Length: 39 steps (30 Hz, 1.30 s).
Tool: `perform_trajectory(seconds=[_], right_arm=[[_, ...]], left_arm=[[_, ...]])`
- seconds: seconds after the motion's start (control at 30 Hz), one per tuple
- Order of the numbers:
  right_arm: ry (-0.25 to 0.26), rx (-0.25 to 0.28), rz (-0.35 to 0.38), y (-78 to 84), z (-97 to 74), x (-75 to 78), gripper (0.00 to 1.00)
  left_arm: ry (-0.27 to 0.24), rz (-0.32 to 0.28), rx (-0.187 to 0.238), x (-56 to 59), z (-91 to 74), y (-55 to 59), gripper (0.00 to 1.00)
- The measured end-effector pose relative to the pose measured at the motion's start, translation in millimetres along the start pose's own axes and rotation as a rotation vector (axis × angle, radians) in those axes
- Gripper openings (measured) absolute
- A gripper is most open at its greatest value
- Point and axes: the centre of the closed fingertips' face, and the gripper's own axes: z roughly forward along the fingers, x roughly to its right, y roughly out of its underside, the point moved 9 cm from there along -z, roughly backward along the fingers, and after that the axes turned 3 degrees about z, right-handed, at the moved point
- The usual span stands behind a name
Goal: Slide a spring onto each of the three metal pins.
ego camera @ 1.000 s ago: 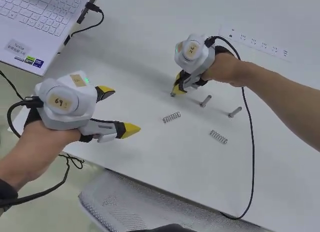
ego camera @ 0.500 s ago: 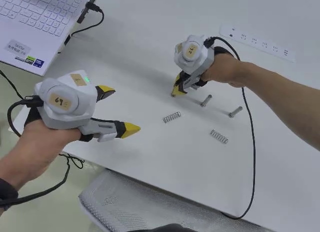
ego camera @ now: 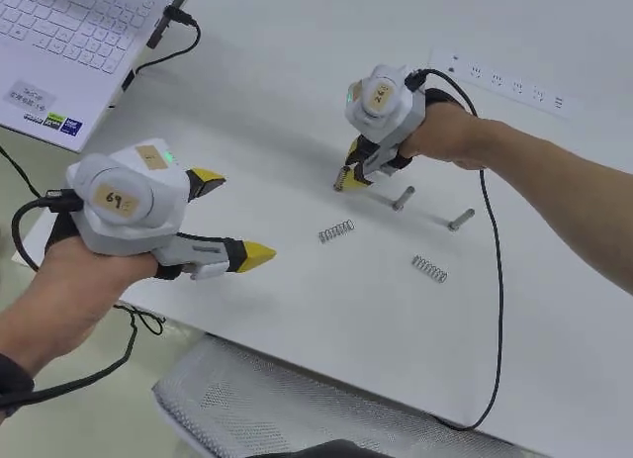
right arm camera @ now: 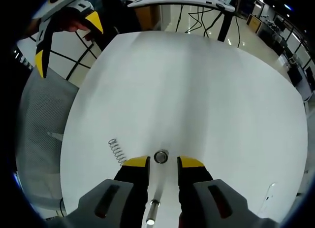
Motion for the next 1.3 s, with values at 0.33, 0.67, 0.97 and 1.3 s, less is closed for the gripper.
perform_trajectory(seconds=[0.33, 0.67, 0.97, 1.3], right_arm=[[0.022, 0.065, 0.060, 3.2, -15.5, -0.3, 0.21], [0.066, 0.155, 0.140, 15.5, -34.9, 1.3, 0.21], [0.089, 0.213, 0.215, 32.8, -46.8, -0.5, 0.21], [0.144, 0.351, 0.343, 41.8, -70.2, -5.2, 0.25]], left_arm=[[-0.004, 0.003, 0.002, -0.7, -1.4, -1.1, 0.63], [-0.004, 0.009, 0.006, 1.0, -1.1, -4.3, 0.63], [-0.008, 0.017, 0.011, 2.2, -2.9, -8.8, 0.63], [-0.014, 0.020, 0.013, 2.1, -5.2, -12.2, 0.63]])
